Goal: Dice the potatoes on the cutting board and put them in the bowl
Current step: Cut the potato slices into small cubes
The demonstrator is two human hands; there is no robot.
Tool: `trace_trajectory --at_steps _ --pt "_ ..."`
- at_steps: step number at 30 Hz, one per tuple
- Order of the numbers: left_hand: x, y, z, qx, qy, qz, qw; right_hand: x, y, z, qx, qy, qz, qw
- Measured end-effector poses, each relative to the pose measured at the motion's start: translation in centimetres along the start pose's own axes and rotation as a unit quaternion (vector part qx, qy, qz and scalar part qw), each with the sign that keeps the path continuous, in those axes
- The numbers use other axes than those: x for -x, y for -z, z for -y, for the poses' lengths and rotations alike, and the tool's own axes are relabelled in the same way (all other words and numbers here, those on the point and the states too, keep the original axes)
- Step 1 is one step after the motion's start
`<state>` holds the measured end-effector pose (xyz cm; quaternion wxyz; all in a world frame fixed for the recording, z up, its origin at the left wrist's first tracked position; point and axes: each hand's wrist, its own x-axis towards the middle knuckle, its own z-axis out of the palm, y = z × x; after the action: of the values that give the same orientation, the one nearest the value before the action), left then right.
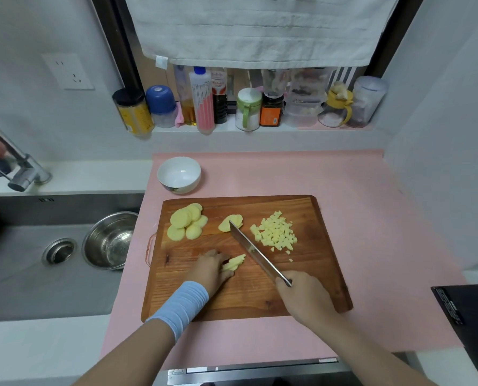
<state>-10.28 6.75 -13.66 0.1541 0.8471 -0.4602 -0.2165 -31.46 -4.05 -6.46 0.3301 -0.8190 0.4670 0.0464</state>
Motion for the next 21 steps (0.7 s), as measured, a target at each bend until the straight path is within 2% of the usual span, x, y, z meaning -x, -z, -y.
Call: trace_trajectory --at_steps 4,7,17,19,21 --pt "0.5 -1.5 -2.0 0.042 0.052 -0.055 0.996 0.1 -0.1 0.2 0.012 0.004 0.008 1.000" --pt "0.8 -1.7 -2.4 0.068 0.058 -0.074 0.993 -0.1 0.1 0.8 0.011 0.005 0.015 1.000" --pt "0.1 0.6 0.8 0.100 0.164 -0.127 0.973 -0.7 0.8 1.6 0.027 0.009 0.042 0.999" --pt "-0.1 0.9 1.0 0.113 0.157 -0.146 0.970 -0.7 0.8 1.6 0.028 0.008 0.042 0.999" --pt "0.0 0.7 0.7 0.115 0.101 -0.142 0.978 -0.8 0.8 1.5 0.030 0.010 0.040 0.999"
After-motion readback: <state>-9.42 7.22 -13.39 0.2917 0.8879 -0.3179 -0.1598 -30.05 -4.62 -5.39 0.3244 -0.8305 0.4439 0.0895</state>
